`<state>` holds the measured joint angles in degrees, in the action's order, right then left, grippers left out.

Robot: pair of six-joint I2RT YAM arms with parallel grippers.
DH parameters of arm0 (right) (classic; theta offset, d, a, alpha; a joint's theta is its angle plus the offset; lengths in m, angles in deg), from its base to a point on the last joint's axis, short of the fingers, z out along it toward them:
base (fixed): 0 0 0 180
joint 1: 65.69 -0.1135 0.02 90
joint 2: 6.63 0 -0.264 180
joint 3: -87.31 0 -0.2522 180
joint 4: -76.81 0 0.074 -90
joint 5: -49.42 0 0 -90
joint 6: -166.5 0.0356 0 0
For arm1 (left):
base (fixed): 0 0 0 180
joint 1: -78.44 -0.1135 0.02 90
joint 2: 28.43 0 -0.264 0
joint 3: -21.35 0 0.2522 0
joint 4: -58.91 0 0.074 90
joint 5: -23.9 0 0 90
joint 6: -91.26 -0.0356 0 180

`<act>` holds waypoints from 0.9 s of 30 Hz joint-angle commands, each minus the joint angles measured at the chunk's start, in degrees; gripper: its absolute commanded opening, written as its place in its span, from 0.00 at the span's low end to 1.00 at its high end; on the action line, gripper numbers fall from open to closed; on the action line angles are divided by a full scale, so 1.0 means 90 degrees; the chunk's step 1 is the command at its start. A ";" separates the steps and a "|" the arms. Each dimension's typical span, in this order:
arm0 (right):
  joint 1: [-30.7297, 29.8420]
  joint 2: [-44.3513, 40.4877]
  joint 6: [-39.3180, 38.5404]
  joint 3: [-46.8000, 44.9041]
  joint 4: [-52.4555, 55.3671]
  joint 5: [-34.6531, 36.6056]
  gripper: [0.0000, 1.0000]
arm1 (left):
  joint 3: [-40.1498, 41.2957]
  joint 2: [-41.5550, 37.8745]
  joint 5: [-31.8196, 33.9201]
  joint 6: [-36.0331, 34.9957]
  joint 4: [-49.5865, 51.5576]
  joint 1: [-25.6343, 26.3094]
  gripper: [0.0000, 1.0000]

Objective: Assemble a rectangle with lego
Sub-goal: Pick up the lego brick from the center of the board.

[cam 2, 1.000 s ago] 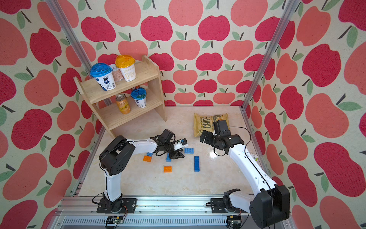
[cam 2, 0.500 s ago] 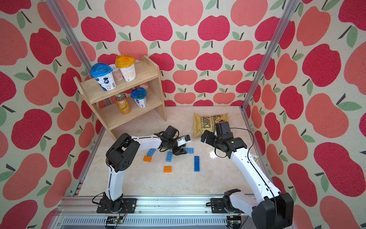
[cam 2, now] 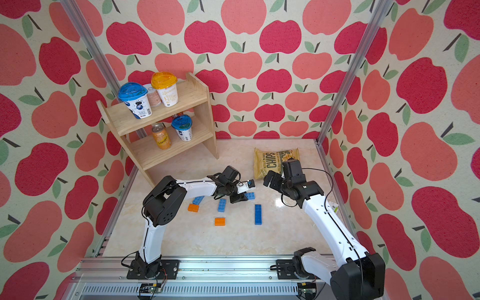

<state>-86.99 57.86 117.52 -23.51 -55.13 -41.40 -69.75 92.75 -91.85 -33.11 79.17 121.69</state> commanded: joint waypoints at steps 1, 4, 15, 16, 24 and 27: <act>0.0093 -0.0163 0.0315 -0.0196 -0.0002 0.0146 1.00 | 0.0232 0.0212 0.0401 -0.0107 0.0484 0.0024 0.12; 0.0400 -0.0192 0.0472 -0.0419 -0.0177 -0.0368 1.00 | 0.0468 -0.0106 0.0339 -0.0143 0.0186 0.0029 0.00; 0.1760 0.0149 0.0278 -0.1529 -0.1573 -0.3867 0.85 | 0.0533 -0.1256 -0.0354 -0.0270 0.0259 0.0029 0.00; 0.1759 0.0185 0.0223 -0.1541 -0.1554 -0.3928 0.83 | 0.0495 -0.1282 -0.0395 -0.0237 0.0294 0.0029 0.00; 0.1759 0.0441 -0.0031 -0.1939 -0.2352 -0.5063 0.69 | 0.0078 -0.1389 -0.1125 -0.0127 0.0491 0.0088 0.00; 0.1756 0.0506 -0.0187 -0.1997 -0.2546 -0.5481 0.66 | -0.0113 -0.1351 -0.1376 -0.0167 0.0655 0.0105 0.00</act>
<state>-71.51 61.91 118.65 -40.65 -74.97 -84.70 -68.11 81.91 -99.63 -34.25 82.14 122.21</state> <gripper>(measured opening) 0.668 0.341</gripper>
